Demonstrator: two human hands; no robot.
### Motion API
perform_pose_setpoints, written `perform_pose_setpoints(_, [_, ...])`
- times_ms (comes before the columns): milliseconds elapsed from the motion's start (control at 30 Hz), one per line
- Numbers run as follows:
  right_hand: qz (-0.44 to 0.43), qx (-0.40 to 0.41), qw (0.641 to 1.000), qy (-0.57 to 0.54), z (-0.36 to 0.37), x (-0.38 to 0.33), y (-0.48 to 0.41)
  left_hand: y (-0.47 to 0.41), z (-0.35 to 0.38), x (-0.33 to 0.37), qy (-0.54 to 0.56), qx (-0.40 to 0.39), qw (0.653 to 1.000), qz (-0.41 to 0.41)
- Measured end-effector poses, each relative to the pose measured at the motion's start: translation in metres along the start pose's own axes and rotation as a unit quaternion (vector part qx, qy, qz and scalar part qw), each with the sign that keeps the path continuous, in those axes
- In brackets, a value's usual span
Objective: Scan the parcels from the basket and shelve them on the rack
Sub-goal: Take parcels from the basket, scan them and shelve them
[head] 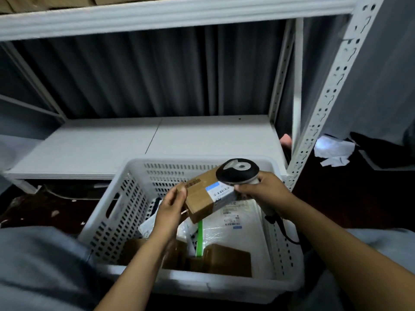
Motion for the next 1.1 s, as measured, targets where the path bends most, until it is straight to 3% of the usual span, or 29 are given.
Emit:
perform_pose_setpoints(67, [-0.018,0.018,0.999,-0.031,-0.003,-0.003,0.000,0.004,0.001,0.008,-0.013,-0.043,0.999,-0.003])
perform_pose_setpoints(200, [-0.027,0.043,0.995,-0.091,-0.009,-0.004,-0.001,0.008,0.009,0.015,-0.150,-0.139,0.979,-0.017])
perform_pose_setpoints(333, [-0.036,0.042,0.994,-0.098,-0.008,-0.008,-0.005,0.007,0.003,0.019,-0.188,-0.096,0.977,-0.015])
perform_pose_setpoints(467, [-0.036,0.031,0.992,-0.120,-0.004,-0.007,-0.013,0.009,-0.004,0.027,-0.133,-0.039,0.990,0.011])
perform_pose_setpoints(567, [-0.035,0.020,0.992,-0.119,0.001,-0.009,-0.015,0.012,-0.002,0.033,-0.184,-0.026,0.982,0.024])
perform_pose_setpoints(833, [-0.031,0.034,0.992,-0.118,0.005,-0.015,-0.015,0.013,-0.009,0.023,-0.020,-0.082,0.994,-0.068])
perform_pose_setpoints(1100, [-0.002,-0.016,0.997,-0.082,0.016,-0.015,-0.015,0.004,-0.020,0.018,0.028,0.009,0.999,-0.033])
Point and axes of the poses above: each hand's wrist, its own y-axis away from the middle knuckle, its own z-axis out of the palm, x = y × z, the point moved 4 cm from there along -y, towards the middle knuckle, and after that the axes turned 11 degrees about -x, right-handed, at the moved point
